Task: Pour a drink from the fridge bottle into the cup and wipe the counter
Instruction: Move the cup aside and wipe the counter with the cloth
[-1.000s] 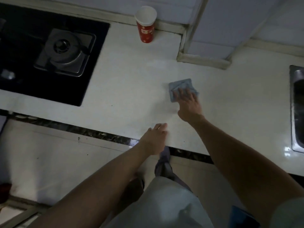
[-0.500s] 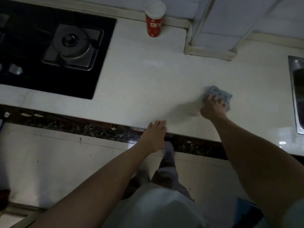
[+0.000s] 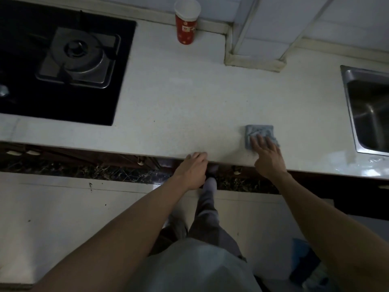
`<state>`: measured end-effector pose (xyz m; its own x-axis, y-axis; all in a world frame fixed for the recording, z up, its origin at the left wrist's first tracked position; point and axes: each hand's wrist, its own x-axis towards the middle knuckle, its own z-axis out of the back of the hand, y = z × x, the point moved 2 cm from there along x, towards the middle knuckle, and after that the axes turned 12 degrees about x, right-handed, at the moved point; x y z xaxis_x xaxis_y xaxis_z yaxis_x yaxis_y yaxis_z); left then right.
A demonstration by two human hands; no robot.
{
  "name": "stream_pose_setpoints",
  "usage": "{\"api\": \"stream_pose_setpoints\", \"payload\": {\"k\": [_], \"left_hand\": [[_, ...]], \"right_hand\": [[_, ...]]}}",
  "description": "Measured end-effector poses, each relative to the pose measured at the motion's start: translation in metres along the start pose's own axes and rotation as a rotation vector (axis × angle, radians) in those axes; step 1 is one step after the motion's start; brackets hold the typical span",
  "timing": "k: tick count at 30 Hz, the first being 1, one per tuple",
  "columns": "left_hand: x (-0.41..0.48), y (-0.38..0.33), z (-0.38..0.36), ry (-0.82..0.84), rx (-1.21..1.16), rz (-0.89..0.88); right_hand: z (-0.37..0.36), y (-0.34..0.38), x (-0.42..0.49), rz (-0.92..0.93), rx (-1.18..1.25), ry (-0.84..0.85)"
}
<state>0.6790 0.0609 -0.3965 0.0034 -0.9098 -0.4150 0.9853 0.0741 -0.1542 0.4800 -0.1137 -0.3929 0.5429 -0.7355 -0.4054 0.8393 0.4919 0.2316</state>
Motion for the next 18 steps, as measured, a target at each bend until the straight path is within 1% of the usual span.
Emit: {"api": "stream_pose_setpoints", "payload": {"k": [2,4,6,8,13,16,18], "left_hand": [[-0.001,0.001,0.000,0.008,0.004,-0.004],[-0.002,0.001,0.001,0.000,0.013,-0.007],[-0.002,0.000,0.001,-0.004,0.024,-0.015],[-0.003,0.000,-0.001,-0.010,0.030,-0.018],[-0.012,0.006,0.003,-0.049,-0.001,0.018],[-0.020,0.021,0.001,-0.079,-0.041,0.113],[-0.027,0.033,0.001,-0.074,0.001,0.134]], "right_hand": [[-0.003,-0.017,-0.022,-0.153,0.036,-0.024],[-0.011,-0.018,-0.037,-0.256,0.048,-0.036],[-0.020,0.001,-0.043,-0.351,0.104,-0.037],[-0.029,0.030,-0.041,-0.382,0.166,-0.055],[-0.053,0.108,-0.040,-0.183,0.156,-0.086],[-0.062,0.145,-0.038,-0.091,0.153,-0.072],[-0.065,0.163,-0.034,-0.036,0.144,-0.048]]}}
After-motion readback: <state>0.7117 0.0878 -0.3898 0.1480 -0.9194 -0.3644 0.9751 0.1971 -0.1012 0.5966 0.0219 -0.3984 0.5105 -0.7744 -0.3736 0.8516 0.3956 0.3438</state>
